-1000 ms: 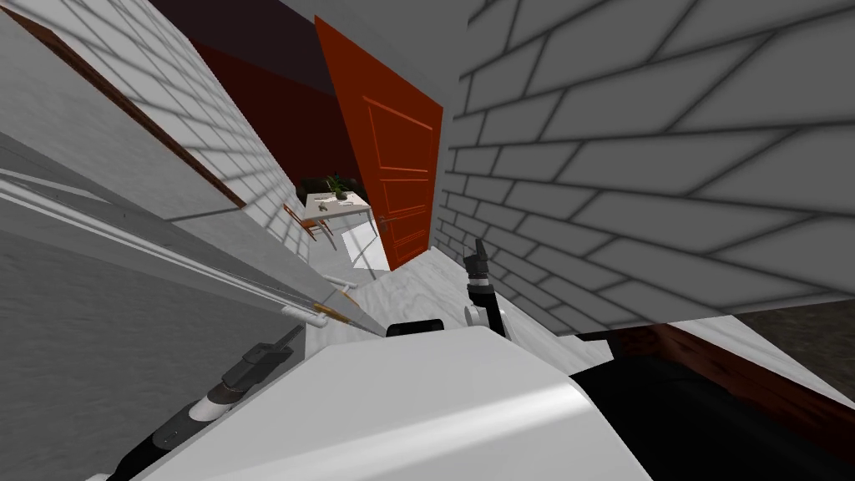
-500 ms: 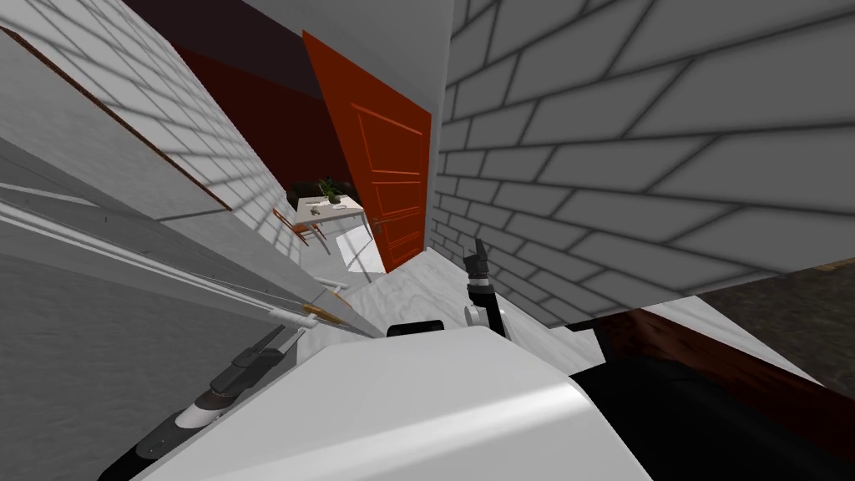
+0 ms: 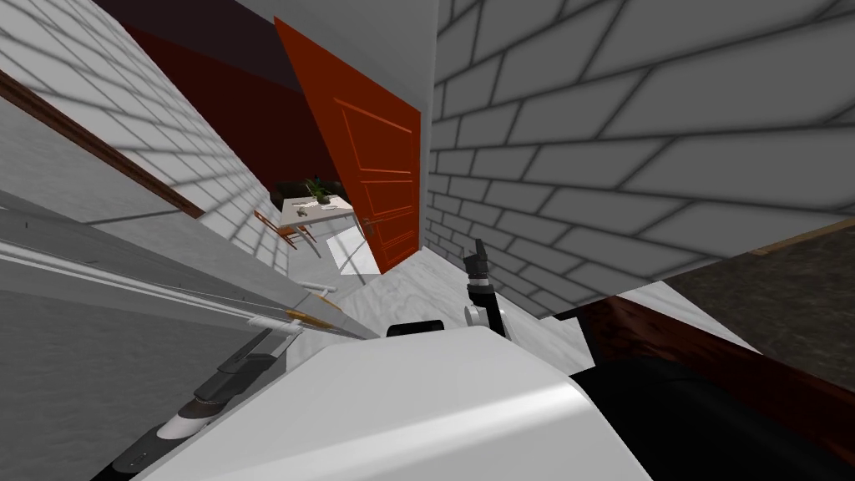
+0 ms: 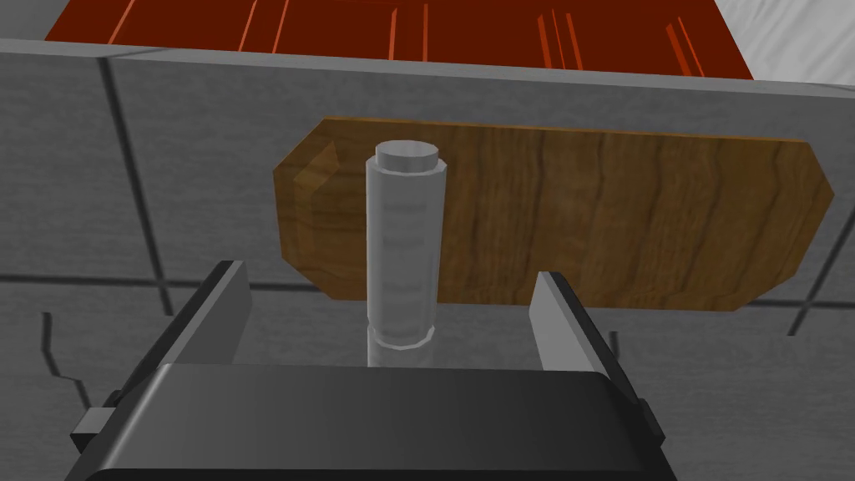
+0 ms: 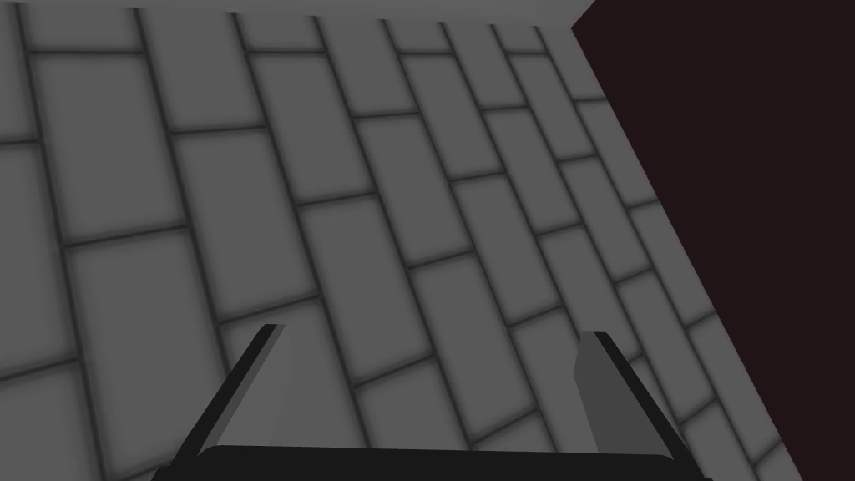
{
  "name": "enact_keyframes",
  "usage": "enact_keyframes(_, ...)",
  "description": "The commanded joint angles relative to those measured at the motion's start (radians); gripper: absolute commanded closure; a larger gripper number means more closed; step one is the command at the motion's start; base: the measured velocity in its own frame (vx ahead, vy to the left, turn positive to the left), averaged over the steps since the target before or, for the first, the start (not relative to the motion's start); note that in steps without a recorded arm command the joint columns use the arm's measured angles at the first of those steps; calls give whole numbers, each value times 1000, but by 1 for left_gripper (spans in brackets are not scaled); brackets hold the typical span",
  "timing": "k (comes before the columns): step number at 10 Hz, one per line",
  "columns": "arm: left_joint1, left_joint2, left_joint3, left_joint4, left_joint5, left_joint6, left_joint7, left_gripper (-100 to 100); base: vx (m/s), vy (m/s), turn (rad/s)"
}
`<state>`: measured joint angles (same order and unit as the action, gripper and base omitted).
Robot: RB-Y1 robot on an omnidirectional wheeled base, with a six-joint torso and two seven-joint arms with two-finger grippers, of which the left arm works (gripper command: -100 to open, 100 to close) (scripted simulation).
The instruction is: Pull the door open
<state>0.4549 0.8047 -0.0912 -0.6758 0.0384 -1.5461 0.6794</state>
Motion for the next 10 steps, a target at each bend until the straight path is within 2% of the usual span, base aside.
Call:
enact_keyframes(1, -11, -7, 11, 41, -1, -20, 8, -100, -22, -37, -78)
enact_keyframes(5, -33, -22, 38, 132, -2, -63, 24, -100, -25, -29, -77)
enact_keyframes(6, -33, -22, 38, 132, -2, -63, 24, -100, -20, -12, -23)
enact_keyframes(9, -45, -31, 57, 197, -3, -96, 35, -100, -34, -6, -57)
enact_keyframes(10, -45, -31, 57, 197, -3, -96, 35, -100, -28, -3, -10)
